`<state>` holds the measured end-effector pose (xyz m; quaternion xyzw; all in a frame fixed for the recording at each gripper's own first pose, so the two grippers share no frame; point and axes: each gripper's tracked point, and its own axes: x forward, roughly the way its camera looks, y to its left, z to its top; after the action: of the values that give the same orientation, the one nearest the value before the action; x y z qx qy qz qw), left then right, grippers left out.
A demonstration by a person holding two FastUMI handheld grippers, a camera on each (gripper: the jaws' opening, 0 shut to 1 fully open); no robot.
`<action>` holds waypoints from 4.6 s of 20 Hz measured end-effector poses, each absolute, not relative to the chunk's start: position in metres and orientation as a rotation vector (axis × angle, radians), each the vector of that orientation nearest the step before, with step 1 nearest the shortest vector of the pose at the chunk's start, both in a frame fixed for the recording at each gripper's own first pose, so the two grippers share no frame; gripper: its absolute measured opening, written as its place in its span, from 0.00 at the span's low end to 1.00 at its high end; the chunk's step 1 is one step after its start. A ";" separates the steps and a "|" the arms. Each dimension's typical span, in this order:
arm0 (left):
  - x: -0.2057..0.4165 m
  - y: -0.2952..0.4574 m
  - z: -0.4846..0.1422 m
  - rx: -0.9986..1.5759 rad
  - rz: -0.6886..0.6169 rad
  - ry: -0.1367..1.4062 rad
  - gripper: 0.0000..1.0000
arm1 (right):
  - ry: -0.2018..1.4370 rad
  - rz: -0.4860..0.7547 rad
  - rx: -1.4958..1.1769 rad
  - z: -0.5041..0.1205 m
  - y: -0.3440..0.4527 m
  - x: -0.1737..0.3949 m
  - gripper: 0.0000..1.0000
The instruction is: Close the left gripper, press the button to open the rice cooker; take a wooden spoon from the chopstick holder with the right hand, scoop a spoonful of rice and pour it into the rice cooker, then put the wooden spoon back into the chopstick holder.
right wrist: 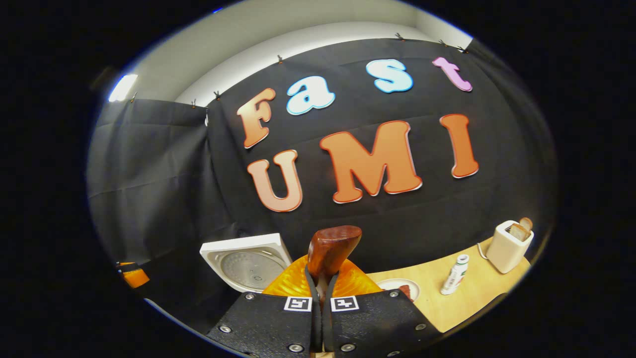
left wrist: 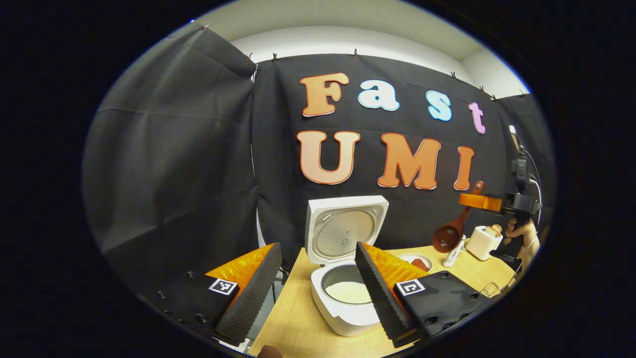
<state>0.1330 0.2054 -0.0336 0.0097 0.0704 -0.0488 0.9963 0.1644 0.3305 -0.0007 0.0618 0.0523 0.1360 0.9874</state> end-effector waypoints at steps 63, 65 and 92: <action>0.335 0.092 0.023 0.027 -0.133 0.246 1.00 | 0.299 -0.418 0.067 -0.112 -0.039 0.042 0.95; 0.361 0.089 0.012 0.022 -0.133 0.281 1.00 | 0.292 -0.428 0.061 -0.110 -0.043 0.041 0.95; 0.326 0.082 -0.114 -0.066 -0.136 0.597 1.00 | 0.292 -0.356 0.096 -0.103 -0.047 0.039 0.95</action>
<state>0.3257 0.0821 -0.1136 -0.0325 0.2940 -0.0670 0.9529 0.0393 -0.0469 -0.1027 0.0477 0.1448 -0.1764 0.9724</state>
